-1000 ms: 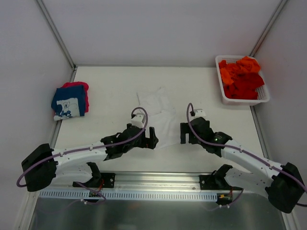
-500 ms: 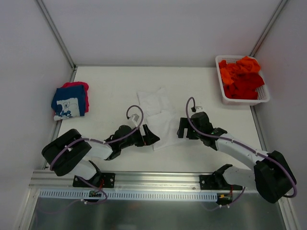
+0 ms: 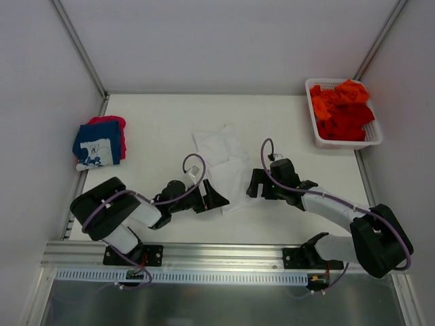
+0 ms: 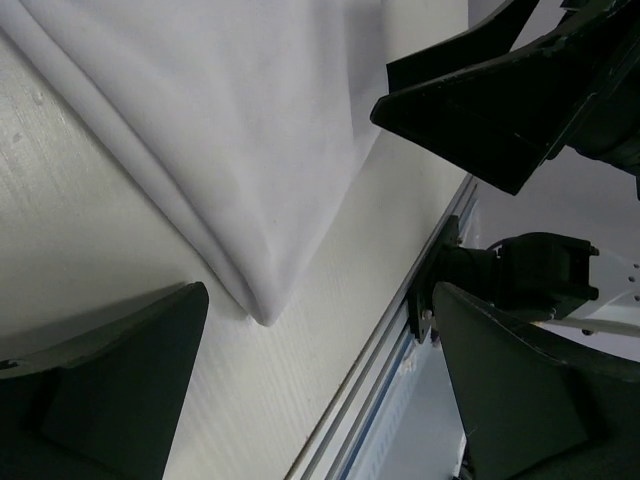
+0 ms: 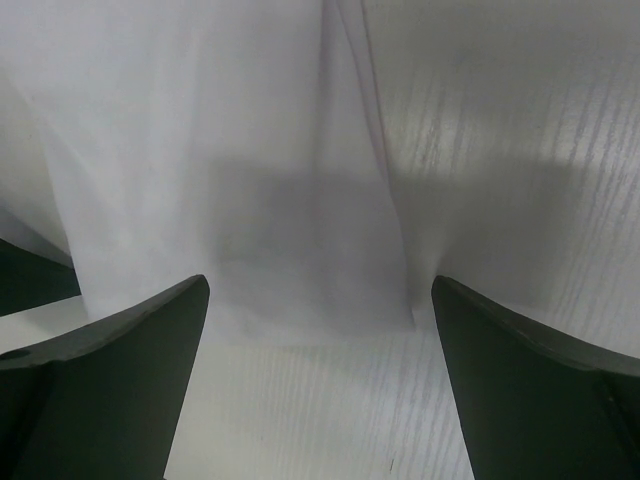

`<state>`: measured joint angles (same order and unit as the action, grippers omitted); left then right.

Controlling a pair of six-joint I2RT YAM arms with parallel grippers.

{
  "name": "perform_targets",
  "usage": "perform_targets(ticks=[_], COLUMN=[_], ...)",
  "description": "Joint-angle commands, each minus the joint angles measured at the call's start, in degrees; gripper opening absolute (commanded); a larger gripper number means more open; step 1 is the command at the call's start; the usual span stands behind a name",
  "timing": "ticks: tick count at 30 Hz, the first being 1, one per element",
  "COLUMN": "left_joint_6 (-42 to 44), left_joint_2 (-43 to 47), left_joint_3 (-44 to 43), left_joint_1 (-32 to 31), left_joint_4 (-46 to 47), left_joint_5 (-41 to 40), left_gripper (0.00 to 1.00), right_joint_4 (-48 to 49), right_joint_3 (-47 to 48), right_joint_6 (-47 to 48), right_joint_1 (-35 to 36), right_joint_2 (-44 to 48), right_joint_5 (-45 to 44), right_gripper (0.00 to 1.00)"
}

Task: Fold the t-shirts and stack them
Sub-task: Fold the tshirt

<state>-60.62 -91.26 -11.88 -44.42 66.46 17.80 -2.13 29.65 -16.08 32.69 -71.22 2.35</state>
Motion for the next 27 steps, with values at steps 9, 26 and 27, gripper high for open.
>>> perform_targets(ticks=[9, 26, 27], left_joint_6=[9.6, 4.7, 3.7], left_joint_2=[32.3, 24.4, 23.2], left_joint_3=[-5.9, -3.1, -2.6], left_joint_1=[-4.5, -4.4, -4.4], left_joint_4=[-47.5, -35.9, -34.4], left_joint_5=[-14.6, -7.5, -6.6], left_gripper=[0.98, 0.96, 0.96], right_joint_4=[5.9, -1.2, -1.2], right_joint_3=[-0.6, 0.0, -0.5], right_joint_6=[-1.9, -1.4, -1.6], right_joint_1=[-0.4, 0.0, -0.1], right_joint_2=[-2.8, 3.3, 3.8], right_joint_5=[4.0, 4.2, 4.1], right_gripper=[0.99, 0.99, 0.99])
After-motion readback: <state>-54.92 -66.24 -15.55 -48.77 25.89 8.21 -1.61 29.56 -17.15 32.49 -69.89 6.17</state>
